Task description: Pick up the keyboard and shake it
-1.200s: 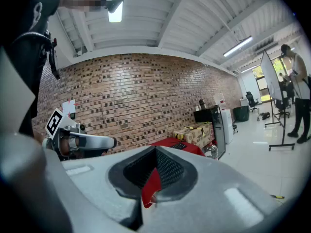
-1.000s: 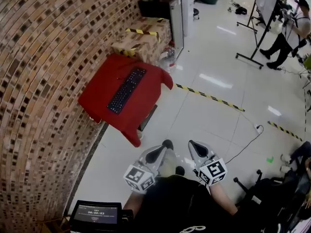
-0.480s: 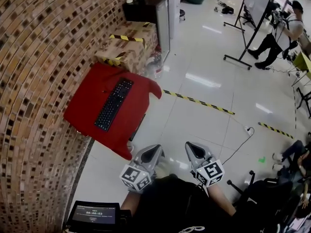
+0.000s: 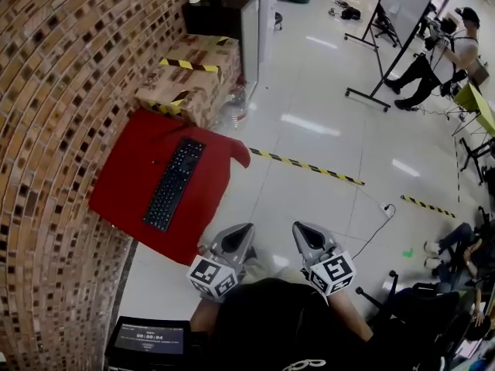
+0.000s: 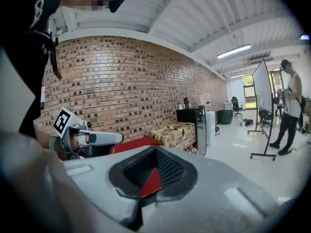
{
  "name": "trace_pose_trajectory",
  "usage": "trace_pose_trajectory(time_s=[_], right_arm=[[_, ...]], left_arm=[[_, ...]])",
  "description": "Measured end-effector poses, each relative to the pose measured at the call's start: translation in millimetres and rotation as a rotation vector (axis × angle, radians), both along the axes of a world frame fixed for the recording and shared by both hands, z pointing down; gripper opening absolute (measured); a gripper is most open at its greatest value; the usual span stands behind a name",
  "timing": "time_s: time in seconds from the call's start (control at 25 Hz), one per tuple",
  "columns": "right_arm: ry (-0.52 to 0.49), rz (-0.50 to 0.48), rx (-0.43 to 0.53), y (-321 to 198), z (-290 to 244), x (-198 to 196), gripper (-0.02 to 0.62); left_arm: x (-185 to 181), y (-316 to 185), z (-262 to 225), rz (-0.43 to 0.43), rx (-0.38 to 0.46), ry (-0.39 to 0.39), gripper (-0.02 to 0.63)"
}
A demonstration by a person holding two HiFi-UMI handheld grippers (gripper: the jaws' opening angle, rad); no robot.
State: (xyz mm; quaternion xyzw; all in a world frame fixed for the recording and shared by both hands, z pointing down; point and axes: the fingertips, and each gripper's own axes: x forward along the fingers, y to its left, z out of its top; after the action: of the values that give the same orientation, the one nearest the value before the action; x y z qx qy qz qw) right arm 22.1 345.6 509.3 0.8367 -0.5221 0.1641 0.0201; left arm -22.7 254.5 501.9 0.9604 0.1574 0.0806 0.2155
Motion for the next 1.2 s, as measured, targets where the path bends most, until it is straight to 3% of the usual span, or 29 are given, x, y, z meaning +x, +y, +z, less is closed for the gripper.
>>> trace_pose_trajectory(time_s=[0.36, 0.56, 1.2], right_arm=[[-0.016, 0.063, -0.010, -8.7, 2.7, 32.4, -0.009], [-0.030, 0.036, -0.003, -18.6, 11.2, 51.2, -0.009], [-0.061, -0.398, 0.082, -122.7, 1.3, 156.1, -0.009]], left_arm=[[37.4, -15.8, 1.8, 0.045, -0.001, -0.022, 0.015], [52.9, -22.3, 12.1, 0.026, 0.008, -0.026, 0.015], [128.7, -84.5, 8.0, -0.369, 0.088, -0.086, 0.015]])
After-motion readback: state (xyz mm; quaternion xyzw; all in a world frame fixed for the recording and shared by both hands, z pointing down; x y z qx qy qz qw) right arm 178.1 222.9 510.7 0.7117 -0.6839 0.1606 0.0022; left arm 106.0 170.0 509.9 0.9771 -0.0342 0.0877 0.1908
